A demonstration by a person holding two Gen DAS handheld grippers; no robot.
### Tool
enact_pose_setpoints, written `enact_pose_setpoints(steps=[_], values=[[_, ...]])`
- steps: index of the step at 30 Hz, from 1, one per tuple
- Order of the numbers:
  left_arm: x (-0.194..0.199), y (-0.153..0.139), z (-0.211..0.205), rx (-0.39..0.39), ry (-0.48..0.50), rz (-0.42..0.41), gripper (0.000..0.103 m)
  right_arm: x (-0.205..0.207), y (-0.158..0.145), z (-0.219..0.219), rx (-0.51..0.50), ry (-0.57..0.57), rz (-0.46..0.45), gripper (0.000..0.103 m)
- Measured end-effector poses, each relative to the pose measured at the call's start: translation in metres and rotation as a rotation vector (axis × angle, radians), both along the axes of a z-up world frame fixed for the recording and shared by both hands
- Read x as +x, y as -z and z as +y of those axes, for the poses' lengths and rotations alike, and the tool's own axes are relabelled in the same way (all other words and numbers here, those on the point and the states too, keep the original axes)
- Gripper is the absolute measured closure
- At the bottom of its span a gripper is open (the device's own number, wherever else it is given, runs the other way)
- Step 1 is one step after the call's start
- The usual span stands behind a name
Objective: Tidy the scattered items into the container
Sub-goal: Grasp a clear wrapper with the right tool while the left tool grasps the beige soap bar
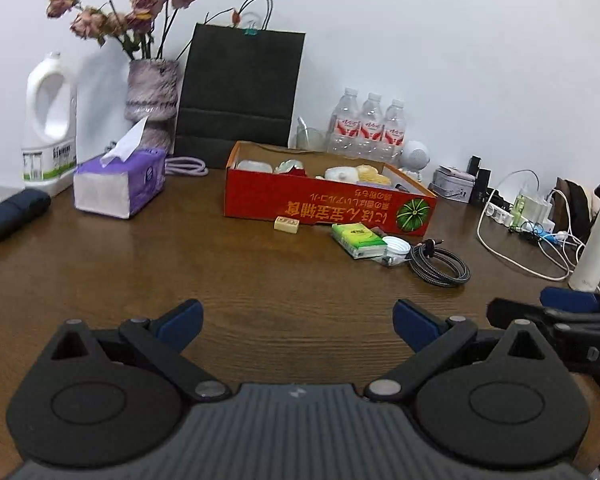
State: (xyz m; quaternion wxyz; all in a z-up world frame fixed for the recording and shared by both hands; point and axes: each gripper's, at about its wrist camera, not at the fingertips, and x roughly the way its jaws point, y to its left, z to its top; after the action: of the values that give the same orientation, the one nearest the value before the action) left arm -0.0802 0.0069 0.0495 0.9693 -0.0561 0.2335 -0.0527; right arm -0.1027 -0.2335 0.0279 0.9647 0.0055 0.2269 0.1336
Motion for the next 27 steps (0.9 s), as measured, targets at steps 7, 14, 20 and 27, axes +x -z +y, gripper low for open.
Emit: enact_pose_setpoints(steps=[7, 14, 20, 27], values=[[0.020, 0.001, 0.006, 0.035, 0.051, 0.002, 0.000, 0.048, 0.009, 0.016, -0.102, -0.039, 0.006, 0.025], [0.115, 0.001, 0.009, 0.071, 0.170, 0.011, 0.000, 0.145, 0.029, 0.046, -0.189, -0.138, 0.055, 0.052], [0.203, 0.019, 0.008, 0.044, 0.198, 0.090, 0.005, 0.181, 0.046, 0.052, -0.209, -0.169, 0.137, 0.064], [0.246, 0.034, -0.003, 0.087, 0.223, 0.106, 0.014, 0.197, 0.048, 0.039, -0.112, -0.161, 0.182, 0.070]])
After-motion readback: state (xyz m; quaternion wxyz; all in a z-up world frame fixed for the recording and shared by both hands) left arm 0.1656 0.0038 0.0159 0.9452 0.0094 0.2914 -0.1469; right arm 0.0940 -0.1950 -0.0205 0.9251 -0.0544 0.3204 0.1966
